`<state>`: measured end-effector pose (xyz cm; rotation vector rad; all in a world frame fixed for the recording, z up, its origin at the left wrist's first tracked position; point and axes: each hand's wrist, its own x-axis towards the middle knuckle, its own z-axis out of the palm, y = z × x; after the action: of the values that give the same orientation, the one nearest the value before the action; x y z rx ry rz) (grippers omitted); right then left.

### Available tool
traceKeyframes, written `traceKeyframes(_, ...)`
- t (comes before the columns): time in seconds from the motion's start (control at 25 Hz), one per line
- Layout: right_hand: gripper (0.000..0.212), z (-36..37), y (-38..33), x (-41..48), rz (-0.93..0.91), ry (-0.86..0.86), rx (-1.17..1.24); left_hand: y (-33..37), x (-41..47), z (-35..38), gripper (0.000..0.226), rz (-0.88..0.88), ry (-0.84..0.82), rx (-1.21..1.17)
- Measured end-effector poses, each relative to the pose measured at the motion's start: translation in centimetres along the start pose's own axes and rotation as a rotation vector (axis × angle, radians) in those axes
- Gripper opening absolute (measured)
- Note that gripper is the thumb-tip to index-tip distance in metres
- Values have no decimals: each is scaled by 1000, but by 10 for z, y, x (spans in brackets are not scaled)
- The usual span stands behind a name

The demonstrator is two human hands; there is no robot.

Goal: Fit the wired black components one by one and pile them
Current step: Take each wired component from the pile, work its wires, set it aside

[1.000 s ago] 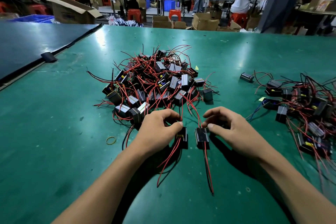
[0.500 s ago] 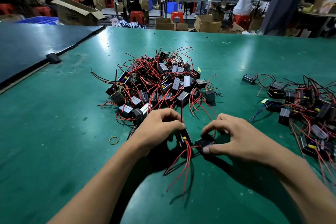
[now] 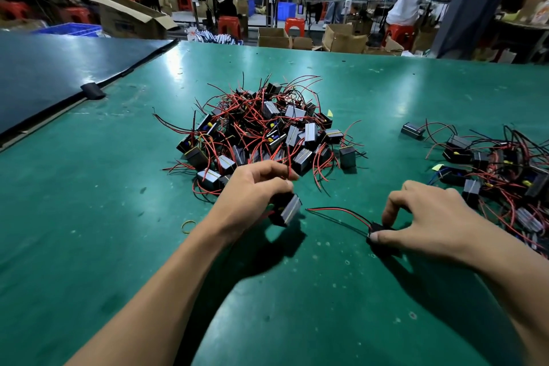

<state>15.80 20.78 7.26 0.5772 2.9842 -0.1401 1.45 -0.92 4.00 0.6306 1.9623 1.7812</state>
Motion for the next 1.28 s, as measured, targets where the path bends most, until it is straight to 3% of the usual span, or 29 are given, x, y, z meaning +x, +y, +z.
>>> traceKeyframes(0.08,45,1,-1,-1,-24,26,23,1,-3,1,16,-27,-107,180)
traceKeyframes(0.2,33,15,-19,2,-188,222,377,2,-1,6,21,-58,-196,319)
traceKeyframes(0.32,17,37,-37,10,-225,302,497,0,-1,10,24,-64,-195,341)
traceKeyframes(0.44,8,51,-39,14,-221,305,538,-5,-1,11,11,-2,-175,372)
traceKeyframes(0.56,2,57,-40,16,-231,448,560,-9,0,11,9,30,-163,305)
traceKeyframes(0.72,10,59,-45,15,-194,575,604,-14,1,11,7,29,-129,164)
traceKeyframes(0.92,16,59,-46,13,-140,553,836,-17,2,12,16,9,-67,101)
traceKeyframes(1.08,17,60,-49,12,-82,482,1036,-17,0,17,7,39,-39,33)
traceKeyframes(1.28,14,56,-48,15,-59,449,1110,-14,-3,22,12,90,-19,-1)
